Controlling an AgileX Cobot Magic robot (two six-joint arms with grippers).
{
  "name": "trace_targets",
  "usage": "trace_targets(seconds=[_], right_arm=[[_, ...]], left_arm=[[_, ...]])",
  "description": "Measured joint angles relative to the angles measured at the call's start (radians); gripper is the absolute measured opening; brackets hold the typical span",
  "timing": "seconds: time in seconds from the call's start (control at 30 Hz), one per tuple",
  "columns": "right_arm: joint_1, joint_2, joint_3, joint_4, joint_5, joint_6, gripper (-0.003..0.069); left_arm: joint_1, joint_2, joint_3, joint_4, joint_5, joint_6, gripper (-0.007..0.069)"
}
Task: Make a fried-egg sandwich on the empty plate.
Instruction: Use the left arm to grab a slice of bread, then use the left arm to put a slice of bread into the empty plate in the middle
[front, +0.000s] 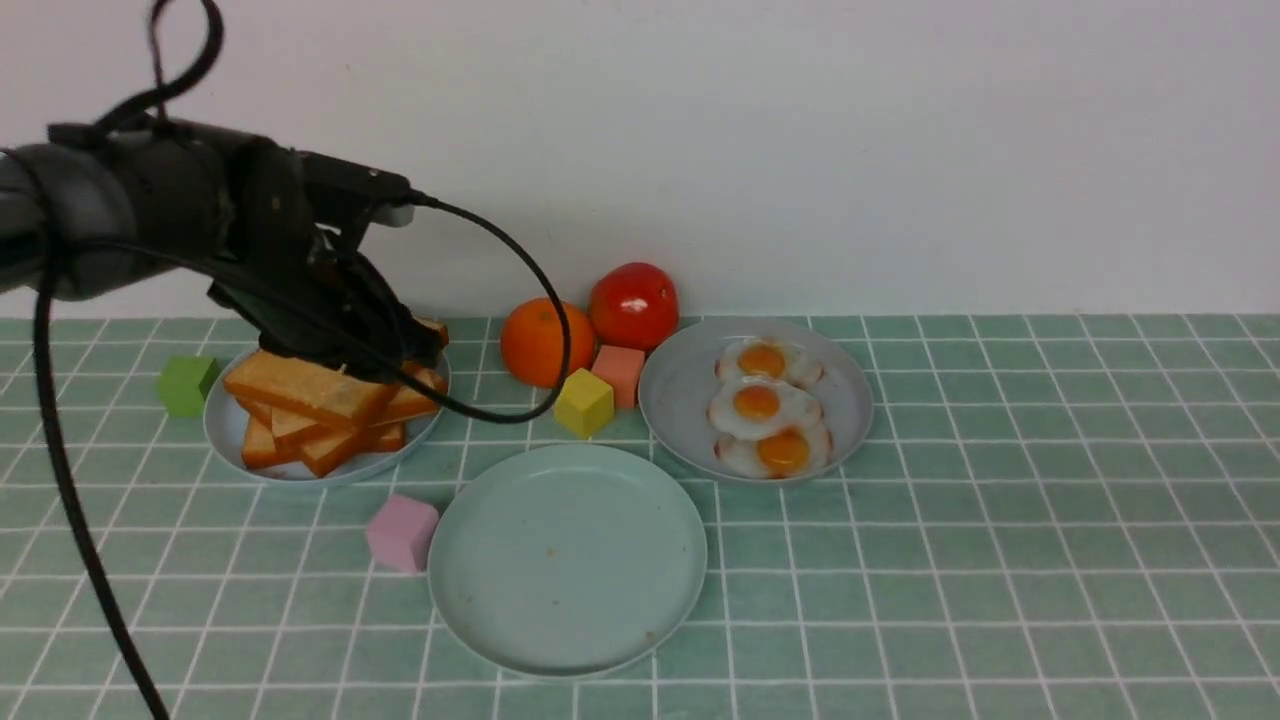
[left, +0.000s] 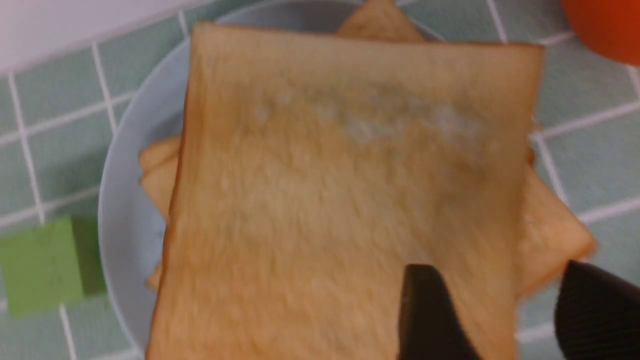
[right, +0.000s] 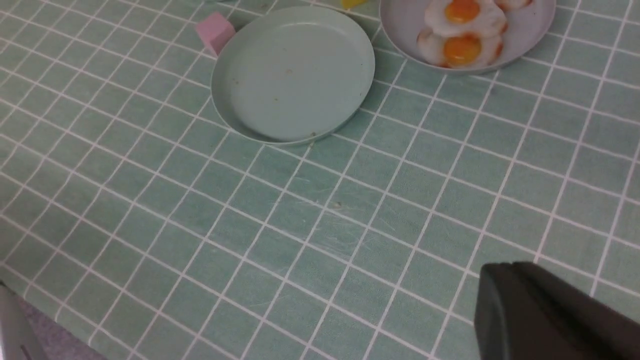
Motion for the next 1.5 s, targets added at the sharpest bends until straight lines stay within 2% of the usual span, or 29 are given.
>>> trace_targets(seconds=[0.3, 0.37, 0.5, 0.57, 0.83, 0.93, 1.0, 1.23, 1.27, 1.3, 1.43, 1.5], right_arm=[[0.0, 0.0, 0.0, -0.003, 0.016, 0.0, 0.0003], [0.0, 0.0, 0.0, -0.003, 0.016, 0.0, 0.0003], [0.0, 0.0, 0.0, -0.003, 0.016, 0.0, 0.0008], [0.0, 0.0, 0.0, -0.003, 0.016, 0.0, 0.0009], [0.0, 0.0, 0.0, -0.002, 0.018, 0.0, 0.0013], [0.0, 0.0, 0.0, -0.002, 0.019, 0.0, 0.0014], [0.0, 0.0, 0.0, -0.002, 0.019, 0.0, 0.0013], [0.0, 0.0, 0.0, -0.002, 0.025, -0.016, 0.0018], [0.0, 0.0, 0.0, -0.002, 0.025, -0.016, 0.0018], [0.0, 0.0, 0.0, -0.002, 0.028, -0.016, 0.002], [0.0, 0.0, 0.0, -0.002, 0.028, -0.019, 0.0022], [0.0, 0.0, 0.0, -0.002, 0.028, -0.019, 0.0022]], left_arm=[[-0.002, 0.062, -0.012, 0.059, -0.027, 0.002, 0.0403], [-0.002, 0.064, -0.016, 0.062, -0.018, 0.002, 0.0379], [-0.002, 0.066, -0.018, 0.066, -0.001, 0.005, 0.0232], [-0.002, 0.058, -0.018, 0.065, 0.005, 0.006, 0.0188], [-0.01, -0.066, -0.006, 0.059, 0.091, 0.007, 0.0101], [-0.041, -0.127, -0.006, 0.061, 0.13, 0.007, 0.0092], [-0.083, -0.175, -0.006, 0.061, 0.16, -0.001, 0.0092], [-0.385, -0.309, 0.148, 0.066, 0.207, -0.058, 0.009], [-0.393, -0.309, 0.155, 0.067, 0.207, -0.058, 0.009], [-0.457, -0.311, 0.204, 0.076, 0.195, -0.076, 0.009], [-0.551, -0.281, 0.303, 0.134, 0.119, -0.124, 0.009], [-0.562, -0.251, 0.317, 0.158, 0.08, -0.148, 0.009]])
